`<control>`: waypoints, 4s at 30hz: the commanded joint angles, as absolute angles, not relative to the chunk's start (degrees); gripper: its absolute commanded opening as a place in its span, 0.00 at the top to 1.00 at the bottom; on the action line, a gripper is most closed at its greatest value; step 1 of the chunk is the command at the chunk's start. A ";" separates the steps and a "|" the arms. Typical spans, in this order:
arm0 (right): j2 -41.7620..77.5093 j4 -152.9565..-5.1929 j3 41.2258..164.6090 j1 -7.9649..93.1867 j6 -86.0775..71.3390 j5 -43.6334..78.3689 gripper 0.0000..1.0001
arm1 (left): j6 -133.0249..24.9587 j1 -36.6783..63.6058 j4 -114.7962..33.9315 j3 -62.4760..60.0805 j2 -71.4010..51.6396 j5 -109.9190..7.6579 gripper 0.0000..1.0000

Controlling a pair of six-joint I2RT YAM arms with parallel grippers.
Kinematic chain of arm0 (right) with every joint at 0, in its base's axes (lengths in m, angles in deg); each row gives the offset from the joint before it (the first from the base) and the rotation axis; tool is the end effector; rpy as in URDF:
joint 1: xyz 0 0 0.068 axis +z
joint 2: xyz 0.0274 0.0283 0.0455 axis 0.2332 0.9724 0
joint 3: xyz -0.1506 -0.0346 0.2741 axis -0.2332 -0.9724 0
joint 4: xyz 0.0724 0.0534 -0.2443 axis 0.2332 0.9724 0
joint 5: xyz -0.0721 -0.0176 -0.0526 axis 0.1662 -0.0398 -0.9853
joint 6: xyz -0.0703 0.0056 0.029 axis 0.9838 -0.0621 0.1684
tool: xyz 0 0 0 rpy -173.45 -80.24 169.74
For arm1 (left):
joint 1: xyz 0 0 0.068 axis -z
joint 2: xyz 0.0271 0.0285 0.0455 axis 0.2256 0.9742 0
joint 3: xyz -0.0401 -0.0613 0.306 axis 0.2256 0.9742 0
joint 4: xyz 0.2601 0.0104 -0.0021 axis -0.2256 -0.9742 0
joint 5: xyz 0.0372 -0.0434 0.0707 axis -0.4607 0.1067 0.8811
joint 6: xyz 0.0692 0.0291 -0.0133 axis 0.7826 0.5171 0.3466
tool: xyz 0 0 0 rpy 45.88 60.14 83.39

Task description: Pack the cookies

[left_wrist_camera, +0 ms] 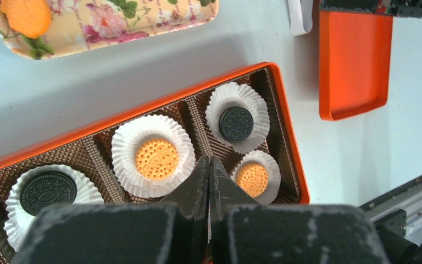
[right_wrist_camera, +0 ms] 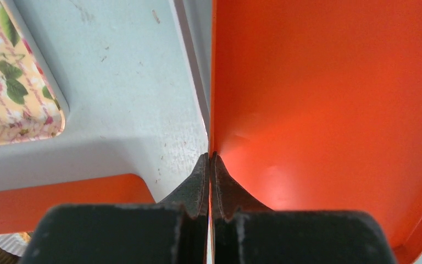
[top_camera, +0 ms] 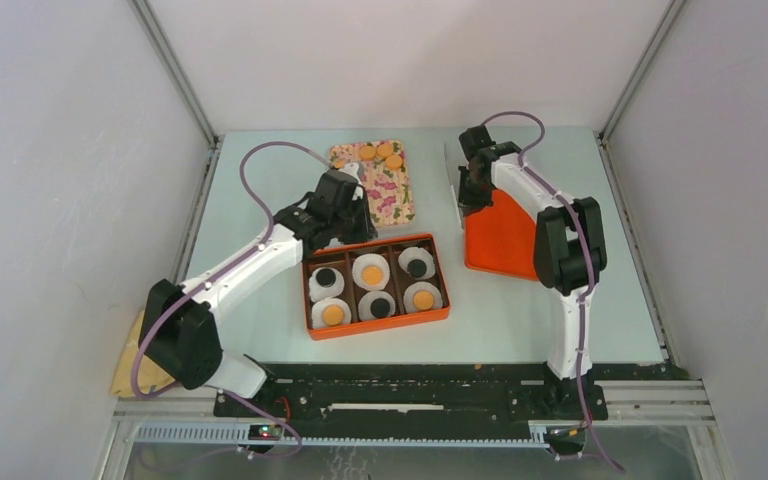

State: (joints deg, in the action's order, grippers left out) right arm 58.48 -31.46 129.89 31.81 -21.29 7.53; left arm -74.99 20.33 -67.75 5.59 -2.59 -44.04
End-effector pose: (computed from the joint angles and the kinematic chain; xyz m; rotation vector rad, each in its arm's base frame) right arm 0.4611 0.1501 0.2240 0.0685 2.7514 0.1350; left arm 0.2780 -0.1846 0.3092 0.0282 2.3908 -0.5924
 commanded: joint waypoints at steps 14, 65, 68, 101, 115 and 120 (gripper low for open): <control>37.13 -36.31 113.37 38.86 -7.97 10.34 1.00 | -73.43 18.13 -61.37 -7.82 9.82 -45.39 0.99; 24.84 -50.61 103.50 56.33 -1.65 -5.34 0.95 | -92.85 10.80 -31.40 -18.07 39.16 -103.85 1.00; 23.96 -51.26 103.07 59.23 -0.65 -15.00 0.69 | -95.25 9.96 -30.26 -19.27 39.18 -103.72 1.00; 22.67 -98.19 79.63 74.26 25.49 -56.01 0.44 | -111.78 -10.21 -39.11 -29.72 26.57 -109.29 1.00; 45.08 -166.15 79.40 75.23 79.18 -64.71 0.46 | -106.88 -11.44 -41.41 -22.96 22.70 -109.07 1.00; 42.78 -165.92 78.19 77.59 79.25 -65.08 0.45 | -107.66 -12.51 -41.70 -25.13 24.88 -108.98 1.00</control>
